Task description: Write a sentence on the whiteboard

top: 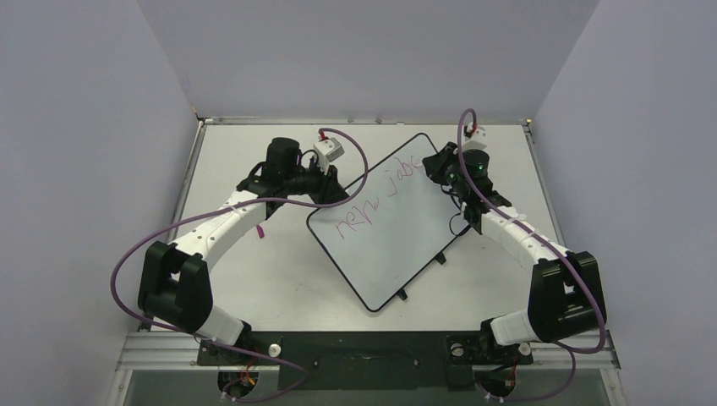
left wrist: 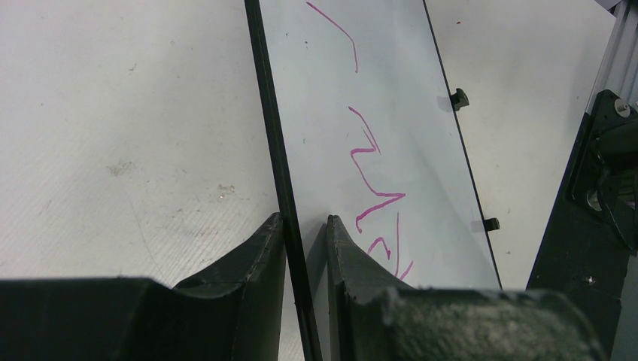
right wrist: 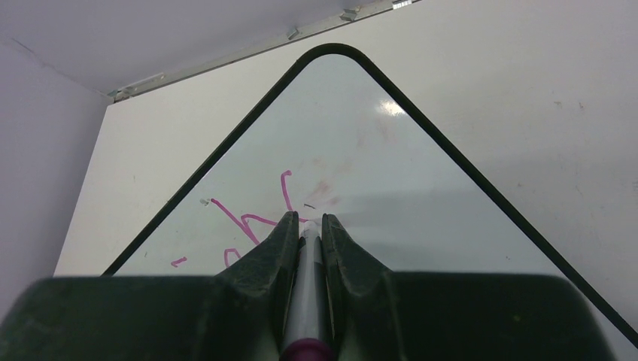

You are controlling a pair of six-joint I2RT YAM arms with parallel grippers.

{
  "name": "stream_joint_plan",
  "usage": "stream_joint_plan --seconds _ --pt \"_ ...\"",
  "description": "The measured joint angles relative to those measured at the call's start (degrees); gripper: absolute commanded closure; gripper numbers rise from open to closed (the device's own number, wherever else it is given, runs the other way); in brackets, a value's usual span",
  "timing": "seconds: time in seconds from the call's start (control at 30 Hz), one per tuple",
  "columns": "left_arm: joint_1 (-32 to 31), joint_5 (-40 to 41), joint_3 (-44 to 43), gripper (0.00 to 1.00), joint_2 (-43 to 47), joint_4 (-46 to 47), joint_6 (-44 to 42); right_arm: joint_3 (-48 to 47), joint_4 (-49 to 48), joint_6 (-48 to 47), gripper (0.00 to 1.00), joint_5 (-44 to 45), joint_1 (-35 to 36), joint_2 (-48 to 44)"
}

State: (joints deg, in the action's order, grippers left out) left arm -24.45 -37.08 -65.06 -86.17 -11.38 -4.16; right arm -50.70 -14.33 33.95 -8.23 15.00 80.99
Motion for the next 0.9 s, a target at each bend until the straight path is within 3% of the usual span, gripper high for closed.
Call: stream_joint_plan --seconds 0.9 --pt "0.0 0.0 0.0 1.0 0.0 0.0 0.0 0.92 4.13 -1.73 1.0 3.52 -0.44 -1.95"
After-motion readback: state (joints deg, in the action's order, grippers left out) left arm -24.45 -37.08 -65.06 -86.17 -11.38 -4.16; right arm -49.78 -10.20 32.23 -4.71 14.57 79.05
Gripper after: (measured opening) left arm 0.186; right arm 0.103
